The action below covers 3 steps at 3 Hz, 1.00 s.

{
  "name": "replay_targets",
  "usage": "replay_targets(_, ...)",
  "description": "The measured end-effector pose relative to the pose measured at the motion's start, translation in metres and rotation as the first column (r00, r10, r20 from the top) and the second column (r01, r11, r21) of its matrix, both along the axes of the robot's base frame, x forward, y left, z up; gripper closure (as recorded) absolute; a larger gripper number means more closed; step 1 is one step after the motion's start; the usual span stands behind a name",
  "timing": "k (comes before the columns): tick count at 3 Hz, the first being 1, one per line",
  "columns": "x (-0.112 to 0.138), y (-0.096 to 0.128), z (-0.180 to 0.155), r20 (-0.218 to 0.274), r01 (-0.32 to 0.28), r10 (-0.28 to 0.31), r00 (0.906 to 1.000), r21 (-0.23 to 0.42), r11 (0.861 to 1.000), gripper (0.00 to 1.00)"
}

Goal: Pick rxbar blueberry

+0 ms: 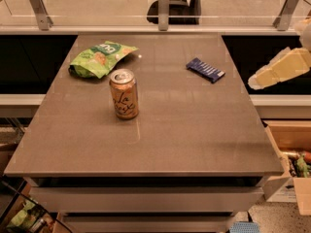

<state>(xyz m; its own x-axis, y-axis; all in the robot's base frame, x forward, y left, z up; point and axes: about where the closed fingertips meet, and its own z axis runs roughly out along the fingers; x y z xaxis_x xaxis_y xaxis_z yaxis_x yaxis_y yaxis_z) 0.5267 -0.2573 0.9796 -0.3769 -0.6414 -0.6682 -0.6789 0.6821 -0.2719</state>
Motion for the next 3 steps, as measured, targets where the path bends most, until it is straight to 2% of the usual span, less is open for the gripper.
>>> replay_targets(2,0.006,-0.001,-0.002,0.023,0.02,-0.021,0.9995,0.027,0.999,0.0)
replay_targets(3,0.014,0.001,-0.018,0.035,0.034,-0.037,0.9987,0.085,0.996,0.0)
